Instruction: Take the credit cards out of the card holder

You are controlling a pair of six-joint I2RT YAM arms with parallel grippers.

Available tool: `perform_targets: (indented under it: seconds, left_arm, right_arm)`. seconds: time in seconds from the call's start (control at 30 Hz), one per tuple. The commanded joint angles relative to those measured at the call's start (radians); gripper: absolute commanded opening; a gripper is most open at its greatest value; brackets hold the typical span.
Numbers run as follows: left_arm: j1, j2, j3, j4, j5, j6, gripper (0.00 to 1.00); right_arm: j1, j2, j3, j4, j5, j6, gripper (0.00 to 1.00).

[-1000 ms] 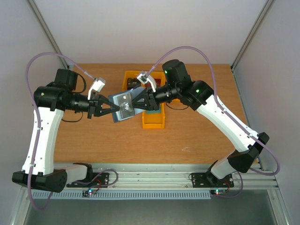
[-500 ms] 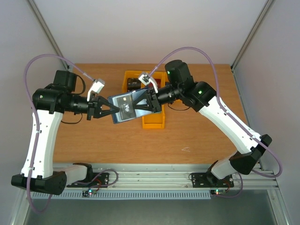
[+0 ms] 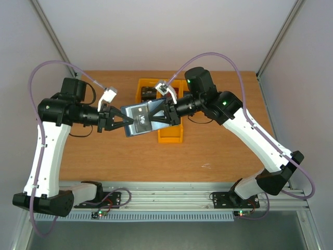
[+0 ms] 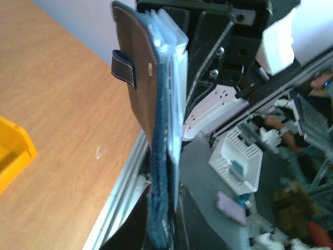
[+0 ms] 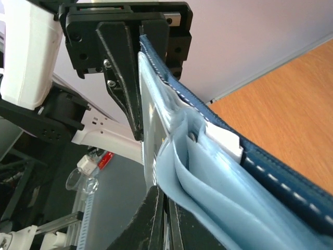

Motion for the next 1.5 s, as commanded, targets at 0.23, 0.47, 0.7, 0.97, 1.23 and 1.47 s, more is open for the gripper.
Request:
perform_targets:
  seconds: [0.23, 0.47, 0.7, 0.97, 1.23, 1.47]
  left_arm:
    - [-0.005, -0.011, -0.007, 0.045, 0.022, -0.018, 0.00]
    - [-0.004, -0.009, 0.001, 0.044, 0.010, -0.017, 0.00]
    - [-0.003, -0.008, -0.081, 0.133, -0.132, -0.108, 0.00]
    - [0.004, 0.049, -0.311, 0.189, -0.286, -0.115, 0.00]
    - [0.094, 0.315, -0.323, 0.087, -0.524, 0.019, 0.00]
    - [0.136, 0.489, -0.355, 0.174, -0.604, 0.062, 0.00]
  right_arm:
    - [-0.029, -0.051, 0.049, -0.118, 0.054, -0.068, 0.01]
    - [-0.036, -0.052, 0.063, -0.155, 0.075, -0.095, 0.01]
    - [-0.136, -0.086, 0.073, -0.317, 0.194, -0.173, 0.01]
    - [-0.220, -0.125, 0.042, -0.425, 0.326, -0.204, 0.01]
    - [-0.219, -0.105, 0.045, -0.437, 0.292, -0.200, 0.01]
    - [-0.220, -0.082, 0.048, -0.449, 0.255, -0.195, 0.01]
